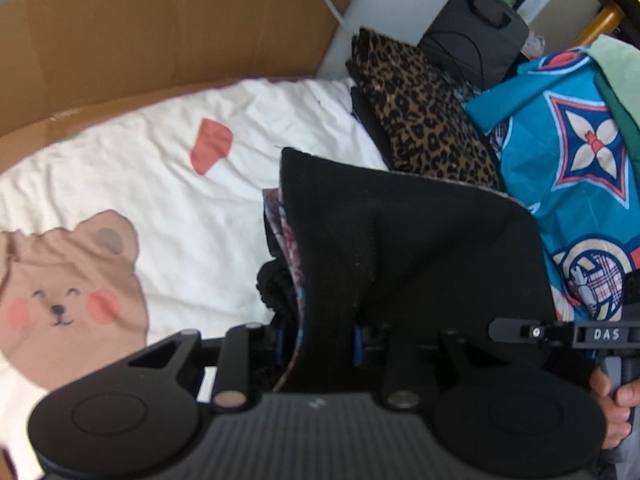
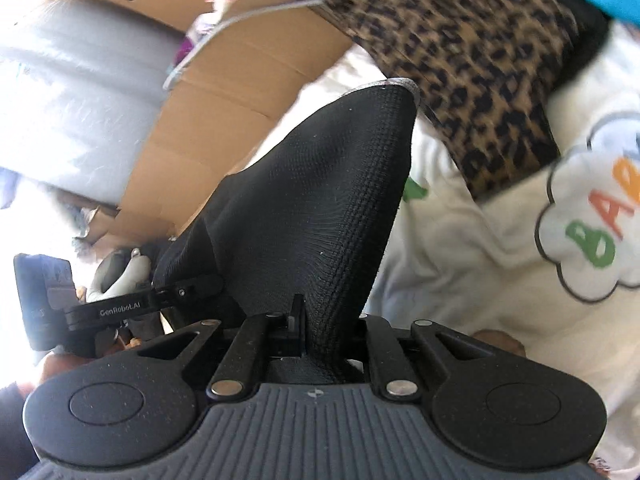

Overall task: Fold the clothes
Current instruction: 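Lift the folded black garment off the sheet with both grippers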

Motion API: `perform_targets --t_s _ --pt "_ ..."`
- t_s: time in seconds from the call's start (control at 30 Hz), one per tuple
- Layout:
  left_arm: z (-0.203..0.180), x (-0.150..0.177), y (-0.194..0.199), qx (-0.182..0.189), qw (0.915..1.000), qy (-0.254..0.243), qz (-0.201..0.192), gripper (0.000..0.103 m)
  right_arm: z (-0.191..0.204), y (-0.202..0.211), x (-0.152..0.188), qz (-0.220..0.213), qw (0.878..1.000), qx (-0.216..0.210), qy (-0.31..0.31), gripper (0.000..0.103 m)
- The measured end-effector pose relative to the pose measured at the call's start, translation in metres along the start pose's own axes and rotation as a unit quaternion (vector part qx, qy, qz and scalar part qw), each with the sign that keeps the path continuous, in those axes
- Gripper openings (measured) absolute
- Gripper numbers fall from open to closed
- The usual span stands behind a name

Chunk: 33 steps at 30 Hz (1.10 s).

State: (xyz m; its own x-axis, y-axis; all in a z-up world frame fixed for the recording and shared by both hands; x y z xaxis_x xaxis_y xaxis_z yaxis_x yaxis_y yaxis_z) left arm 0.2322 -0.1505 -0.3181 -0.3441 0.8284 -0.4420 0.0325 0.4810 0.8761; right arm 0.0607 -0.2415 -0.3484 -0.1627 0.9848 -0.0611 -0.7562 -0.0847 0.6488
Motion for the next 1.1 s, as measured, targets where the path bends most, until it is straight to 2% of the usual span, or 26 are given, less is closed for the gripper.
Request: perform_targets --t_s 0.27,0.67,0.87,1.1 --pt "-0.022 -0.019 0.081 -0.032 0.9976 0.021 -0.058 0.031 0.065 0.050 -0.017 -0.029 0.998 -0.013 0.062 0.008" --pt "-0.065 -0.047 0.191 -0.058 0.9867 0.030 -0.149 0.031 0.160 0.144 -0.027 -0.073 0.988 -0.013 0.139 0.008" --pt "-0.084 -0.051 0.218 -0.086 0.9791 0.042 -0.180 0.031 0.198 0.176 -0.017 -0.108 0.979 0.012 0.173 0.008" --pt "-0.103 -0.054 0.247 -0.108 0.9697 0.045 -0.214 0.032 0.213 0.207 -0.009 -0.147 0.975 0.029 0.165 0.008"
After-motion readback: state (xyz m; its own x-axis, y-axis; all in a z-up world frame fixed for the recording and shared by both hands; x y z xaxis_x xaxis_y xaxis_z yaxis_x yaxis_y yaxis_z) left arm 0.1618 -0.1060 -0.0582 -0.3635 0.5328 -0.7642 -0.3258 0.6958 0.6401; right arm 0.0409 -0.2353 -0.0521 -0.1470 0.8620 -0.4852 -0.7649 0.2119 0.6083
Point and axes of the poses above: each gripper's, at about its wrist camera, not at the fingertips, and y roughly against the way its jaws point, z to its left, x to its underside, the point moved 6 cm from there along -y, roughly the way its jaws point, and after that the axes turned 15 degrees about -y, right-handed, at the moved point
